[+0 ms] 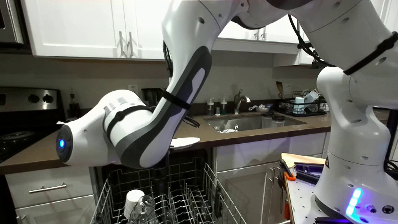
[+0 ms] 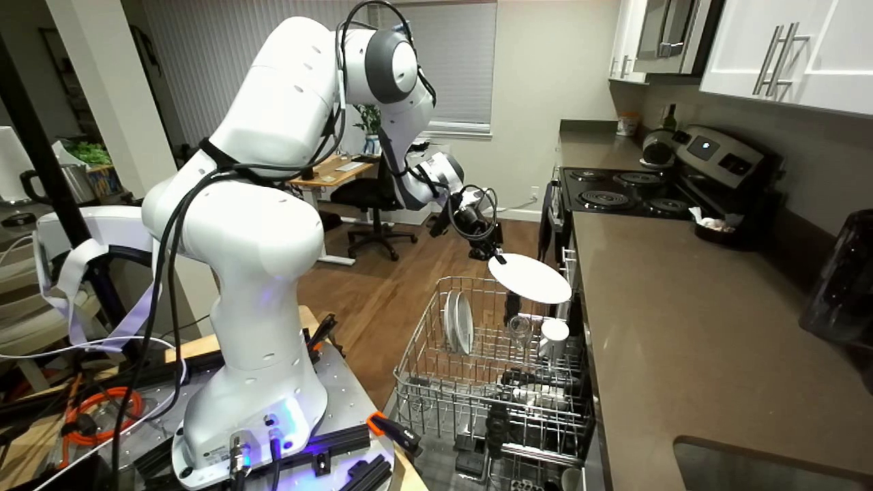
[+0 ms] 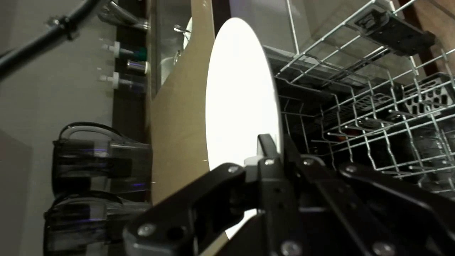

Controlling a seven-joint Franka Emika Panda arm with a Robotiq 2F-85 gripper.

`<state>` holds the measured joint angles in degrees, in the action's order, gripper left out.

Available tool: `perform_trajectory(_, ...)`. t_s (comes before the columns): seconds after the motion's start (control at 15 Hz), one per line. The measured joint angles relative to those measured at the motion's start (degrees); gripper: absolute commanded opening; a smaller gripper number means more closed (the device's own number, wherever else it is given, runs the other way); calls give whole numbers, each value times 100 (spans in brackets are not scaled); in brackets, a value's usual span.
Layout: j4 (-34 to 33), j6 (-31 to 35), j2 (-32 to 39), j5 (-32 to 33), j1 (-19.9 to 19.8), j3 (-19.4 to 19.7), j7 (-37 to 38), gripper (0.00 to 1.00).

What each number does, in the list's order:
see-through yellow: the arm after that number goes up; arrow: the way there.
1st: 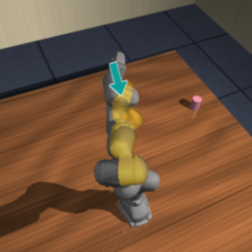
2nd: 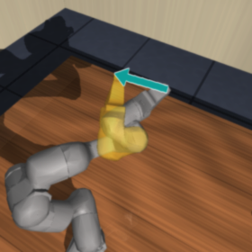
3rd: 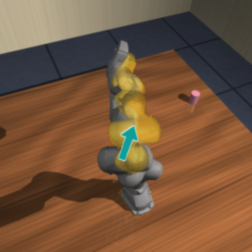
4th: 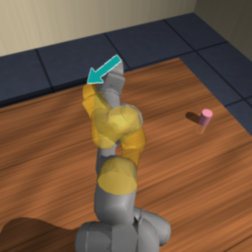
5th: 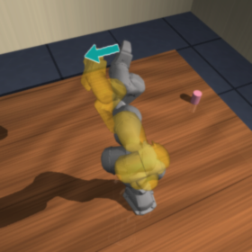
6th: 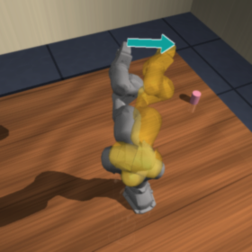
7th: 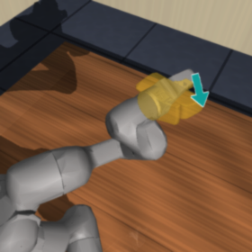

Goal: Remove plate from the dish washer

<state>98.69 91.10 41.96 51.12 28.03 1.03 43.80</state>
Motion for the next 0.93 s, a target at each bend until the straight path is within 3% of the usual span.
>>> perform_trajectory(0.6,77,-40,130,1169,-411,-29,540,5)
perform_trajectory(0.93,282,616,123,1699,-927,-46,783,5)
